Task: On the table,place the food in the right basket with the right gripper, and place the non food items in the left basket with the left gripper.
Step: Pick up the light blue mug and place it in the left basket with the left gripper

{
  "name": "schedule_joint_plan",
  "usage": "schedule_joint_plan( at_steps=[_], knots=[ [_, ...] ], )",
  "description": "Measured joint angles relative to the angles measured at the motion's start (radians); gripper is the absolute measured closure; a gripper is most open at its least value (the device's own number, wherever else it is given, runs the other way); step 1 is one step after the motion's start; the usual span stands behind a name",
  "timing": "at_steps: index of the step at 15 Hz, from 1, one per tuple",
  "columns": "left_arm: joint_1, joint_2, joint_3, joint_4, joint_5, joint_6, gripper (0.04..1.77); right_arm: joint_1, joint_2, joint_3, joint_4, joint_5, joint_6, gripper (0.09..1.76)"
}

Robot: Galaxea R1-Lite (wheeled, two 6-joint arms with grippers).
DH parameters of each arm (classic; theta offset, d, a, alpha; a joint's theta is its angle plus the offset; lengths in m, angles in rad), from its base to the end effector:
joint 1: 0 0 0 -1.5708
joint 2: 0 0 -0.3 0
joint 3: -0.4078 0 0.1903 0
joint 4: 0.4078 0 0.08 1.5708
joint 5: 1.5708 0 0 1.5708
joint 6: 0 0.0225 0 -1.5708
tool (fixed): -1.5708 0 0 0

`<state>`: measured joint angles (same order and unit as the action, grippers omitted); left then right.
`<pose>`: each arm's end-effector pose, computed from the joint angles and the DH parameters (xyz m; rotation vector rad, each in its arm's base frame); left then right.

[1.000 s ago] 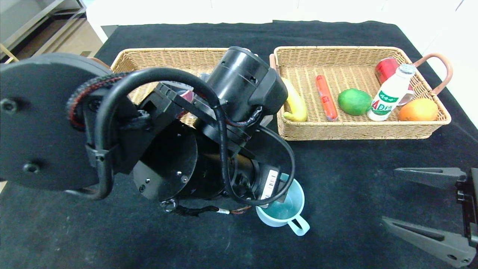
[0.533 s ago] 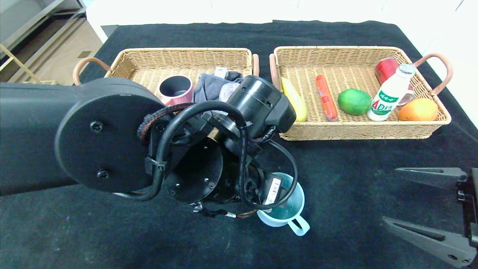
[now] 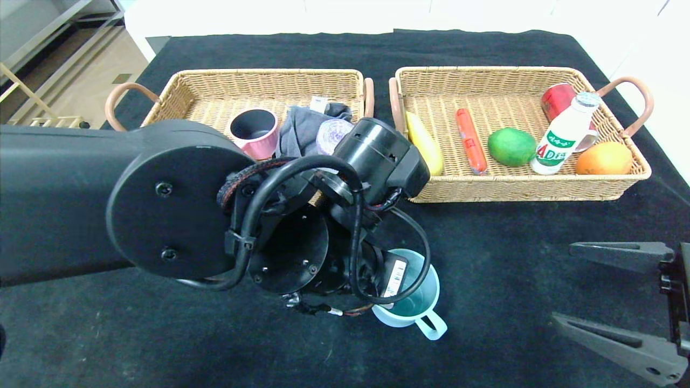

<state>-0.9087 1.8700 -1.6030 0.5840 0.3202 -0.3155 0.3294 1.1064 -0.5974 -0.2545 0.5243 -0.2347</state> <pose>0.2169 -0.2667 0.2372 0.2031 0.7757 -0.4305 0.1395 0.0596 0.2240 -0.1935 0.1602 0.8752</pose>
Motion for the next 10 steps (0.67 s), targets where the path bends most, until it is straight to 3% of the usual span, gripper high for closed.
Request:
schedule_joint_plan(
  at_steps=[1, 10],
  knots=[
    [0.000, 0.002, 0.000, 0.000, -0.001, 0.000, 1.60, 0.000, 0.000, 0.000, 0.000, 0.000, 0.000, 0.14],
    [0.001, 0.010, 0.006, 0.002, 0.000, 0.000, 1.63, -0.001, 0.000, -0.001, 0.000, 0.000, 0.000, 0.14]
  ],
)
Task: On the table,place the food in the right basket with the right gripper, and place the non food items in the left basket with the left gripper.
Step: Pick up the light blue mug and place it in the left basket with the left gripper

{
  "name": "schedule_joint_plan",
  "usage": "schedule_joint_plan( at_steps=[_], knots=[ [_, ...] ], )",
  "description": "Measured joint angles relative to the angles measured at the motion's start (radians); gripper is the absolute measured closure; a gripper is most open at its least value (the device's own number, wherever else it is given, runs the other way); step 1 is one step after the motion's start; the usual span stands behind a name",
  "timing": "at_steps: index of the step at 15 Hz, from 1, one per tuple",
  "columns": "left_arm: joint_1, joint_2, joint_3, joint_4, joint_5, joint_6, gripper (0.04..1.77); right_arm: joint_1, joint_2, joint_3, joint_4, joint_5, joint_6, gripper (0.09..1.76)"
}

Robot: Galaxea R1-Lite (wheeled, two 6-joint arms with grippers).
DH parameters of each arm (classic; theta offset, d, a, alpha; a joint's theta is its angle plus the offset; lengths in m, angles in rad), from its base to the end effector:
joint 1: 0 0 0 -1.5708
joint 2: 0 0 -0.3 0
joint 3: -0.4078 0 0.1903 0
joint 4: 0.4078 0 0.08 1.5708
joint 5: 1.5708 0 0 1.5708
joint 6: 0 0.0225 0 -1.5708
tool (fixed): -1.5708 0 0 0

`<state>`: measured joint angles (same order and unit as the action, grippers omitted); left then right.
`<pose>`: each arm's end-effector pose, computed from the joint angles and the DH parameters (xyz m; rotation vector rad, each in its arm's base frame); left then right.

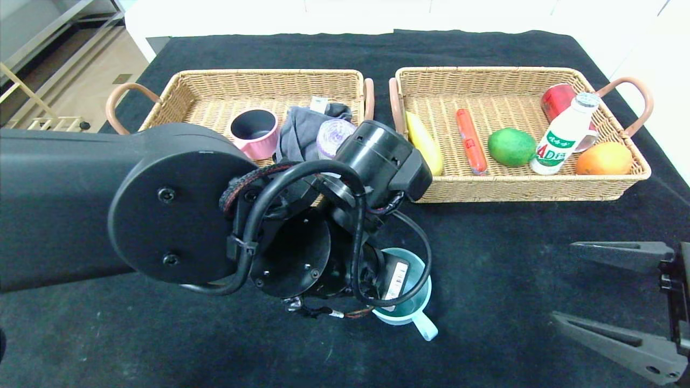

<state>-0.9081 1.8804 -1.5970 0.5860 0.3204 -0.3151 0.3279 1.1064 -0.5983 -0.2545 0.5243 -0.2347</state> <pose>0.2182 -0.2681 0.2319 0.2145 0.7899 -0.4258 0.1396 0.0594 0.2242 -0.1935 0.1594 0.8736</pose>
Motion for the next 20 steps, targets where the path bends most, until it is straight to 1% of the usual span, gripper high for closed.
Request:
schedule_joint_plan(
  at_steps=[3, 5, 9, 12, 14, 15, 18, 20],
  knots=[
    [0.000, -0.006, 0.004, 0.001, -0.003, 0.002, 1.63, 0.000, 0.000, 0.000, 0.000, 0.000, 0.000, 0.14],
    [0.000, -0.033, 0.029, 0.000, -0.016, 0.008, 1.63, 0.000, -0.004, 0.000, 0.000, 0.000, 0.000, 0.14],
    [0.010, -0.124, 0.067, -0.013, -0.034, 0.009, 1.63, 0.000, -0.009, 0.000, 0.000, 0.000, 0.000, 0.14],
    [0.038, -0.225, 0.086, -0.014, -0.054, 0.007, 1.63, 0.000, -0.009, 0.000, 0.000, 0.000, 0.000, 0.14],
    [0.073, -0.302, 0.110, -0.014, -0.058, 0.007, 1.63, 0.001, -0.009, 0.001, 0.000, 0.000, 0.000, 0.14],
    [0.102, -0.340, 0.125, -0.014, -0.059, 0.007, 1.63, 0.003, -0.009, 0.001, 0.000, 0.000, 0.000, 0.14],
    [0.201, -0.429, 0.147, -0.015, -0.059, 0.014, 1.63, 0.004, -0.005, 0.002, 0.000, 0.000, 0.000, 0.14],
    [0.274, -0.464, 0.148, -0.037, -0.061, 0.024, 1.63, 0.006, -0.003, 0.003, 0.000, 0.000, 0.000, 0.14]
  ],
)
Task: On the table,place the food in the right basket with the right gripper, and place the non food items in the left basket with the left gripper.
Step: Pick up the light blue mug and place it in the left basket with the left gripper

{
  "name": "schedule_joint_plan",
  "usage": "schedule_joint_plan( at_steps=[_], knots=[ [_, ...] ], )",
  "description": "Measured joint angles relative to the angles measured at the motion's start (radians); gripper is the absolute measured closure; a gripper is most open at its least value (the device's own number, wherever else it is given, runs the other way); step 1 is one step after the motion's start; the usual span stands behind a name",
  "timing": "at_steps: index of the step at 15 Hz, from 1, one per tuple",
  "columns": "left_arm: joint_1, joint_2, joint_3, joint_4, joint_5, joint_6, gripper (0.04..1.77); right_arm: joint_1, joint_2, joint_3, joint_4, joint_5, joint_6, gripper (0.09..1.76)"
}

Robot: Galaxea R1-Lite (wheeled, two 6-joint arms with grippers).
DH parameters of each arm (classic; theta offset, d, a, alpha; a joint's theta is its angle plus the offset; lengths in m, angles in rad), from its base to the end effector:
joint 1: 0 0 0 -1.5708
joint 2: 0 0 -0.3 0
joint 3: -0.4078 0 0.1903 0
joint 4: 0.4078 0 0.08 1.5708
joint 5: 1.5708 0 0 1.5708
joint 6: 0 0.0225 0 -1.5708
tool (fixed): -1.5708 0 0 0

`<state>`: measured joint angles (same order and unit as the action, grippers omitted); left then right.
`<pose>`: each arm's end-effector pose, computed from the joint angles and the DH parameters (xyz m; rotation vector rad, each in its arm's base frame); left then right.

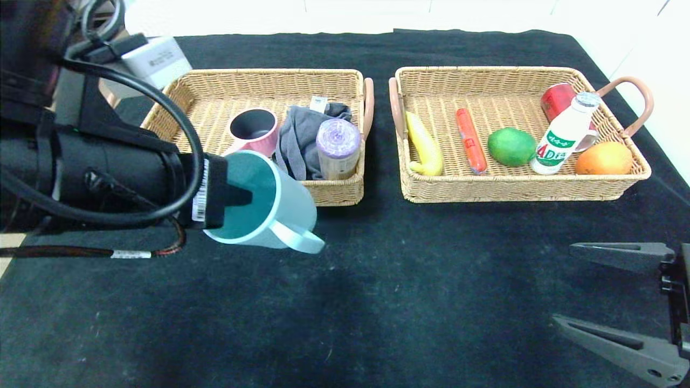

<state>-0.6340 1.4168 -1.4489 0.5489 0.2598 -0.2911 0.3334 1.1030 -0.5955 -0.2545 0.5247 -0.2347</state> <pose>0.1763 -0.1225 0.3272 -0.0579 0.5158 -0.2933 0.1384 0.0599 0.2239 -0.1940 0.1583 0.8794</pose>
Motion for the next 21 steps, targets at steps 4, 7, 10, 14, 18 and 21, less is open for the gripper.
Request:
schedule_joint_plan(
  at_steps=[4, 7, 10, 14, 18, 21],
  knots=[
    [0.187, -0.038, 0.017, -0.120, -0.077, 0.059, 1.63, 0.001, -0.002, 0.000, 0.000, 0.000, 0.000, 0.14],
    [0.309, -0.044, 0.025, -0.192, -0.127, 0.101, 1.63, -0.001, -0.005, -0.002, 0.000, 0.000, 0.000, 0.14],
    [0.401, -0.039, 0.027, -0.252, -0.154, 0.130, 1.63, -0.002, -0.006, -0.003, 0.000, 0.000, 0.000, 0.14],
    [0.514, -0.022, 0.028, -0.289, -0.215, 0.142, 1.63, -0.003, -0.006, -0.001, 0.000, -0.001, 0.000, 0.14],
    [0.632, 0.039, 0.028, -0.411, -0.273, 0.142, 1.63, -0.003, -0.005, -0.001, 0.000, 0.000, 0.000, 0.14],
    [0.674, 0.099, 0.023, -0.501, -0.294, 0.138, 1.63, -0.002, -0.004, -0.001, 0.000, 0.000, 0.000, 0.14]
  ],
)
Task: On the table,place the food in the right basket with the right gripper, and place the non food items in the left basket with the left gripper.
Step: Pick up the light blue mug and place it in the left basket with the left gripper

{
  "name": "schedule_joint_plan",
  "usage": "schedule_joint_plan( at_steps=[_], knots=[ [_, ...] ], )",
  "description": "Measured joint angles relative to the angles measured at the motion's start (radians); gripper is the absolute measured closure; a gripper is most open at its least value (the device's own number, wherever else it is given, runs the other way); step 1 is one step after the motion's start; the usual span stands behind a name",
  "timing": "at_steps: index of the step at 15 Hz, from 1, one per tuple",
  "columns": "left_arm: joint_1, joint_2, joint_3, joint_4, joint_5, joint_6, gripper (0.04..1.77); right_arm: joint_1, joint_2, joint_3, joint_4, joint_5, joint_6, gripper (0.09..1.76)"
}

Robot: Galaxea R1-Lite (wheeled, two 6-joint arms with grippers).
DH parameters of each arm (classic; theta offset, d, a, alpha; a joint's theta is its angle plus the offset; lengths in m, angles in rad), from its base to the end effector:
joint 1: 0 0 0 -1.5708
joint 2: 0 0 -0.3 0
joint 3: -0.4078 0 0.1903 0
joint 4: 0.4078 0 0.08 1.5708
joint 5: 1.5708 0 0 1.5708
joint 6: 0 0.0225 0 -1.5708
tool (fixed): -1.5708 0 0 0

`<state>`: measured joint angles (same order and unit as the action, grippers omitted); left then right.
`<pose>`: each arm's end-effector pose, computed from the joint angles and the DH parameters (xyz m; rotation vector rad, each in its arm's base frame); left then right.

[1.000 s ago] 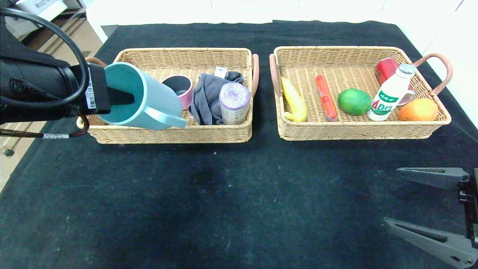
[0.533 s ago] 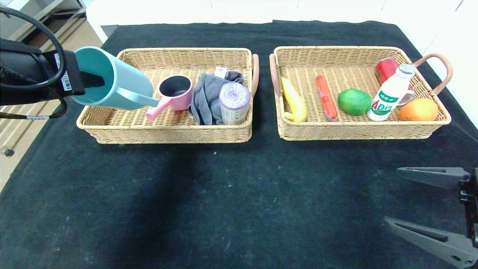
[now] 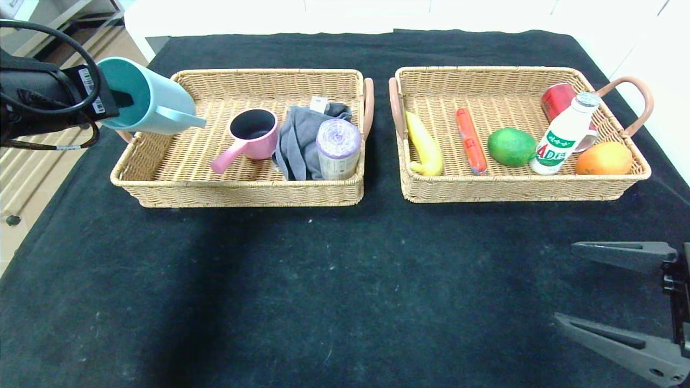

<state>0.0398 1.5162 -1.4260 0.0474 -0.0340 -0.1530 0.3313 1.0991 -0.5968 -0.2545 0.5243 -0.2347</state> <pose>0.2657 0.0098 0.3449 -0.1578 0.1368 0.0163 0.1378 0.0593 0.2249 -0.1944 0.1532 0.8765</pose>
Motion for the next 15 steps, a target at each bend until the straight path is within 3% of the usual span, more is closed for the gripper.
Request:
schedule_joint_plan(
  at_steps=[8, 15],
  knots=[
    [0.013, 0.129, -0.019, -0.110, 0.007, 0.002, 1.63, -0.002, 0.001, 0.000, 0.000, 0.000, 0.000, 0.14],
    [0.019, 0.170, -0.020, -0.111, 0.006, 0.005, 1.63, -0.004, -0.001, 0.000, 0.000, 0.000, 0.000, 0.14]
  ],
)
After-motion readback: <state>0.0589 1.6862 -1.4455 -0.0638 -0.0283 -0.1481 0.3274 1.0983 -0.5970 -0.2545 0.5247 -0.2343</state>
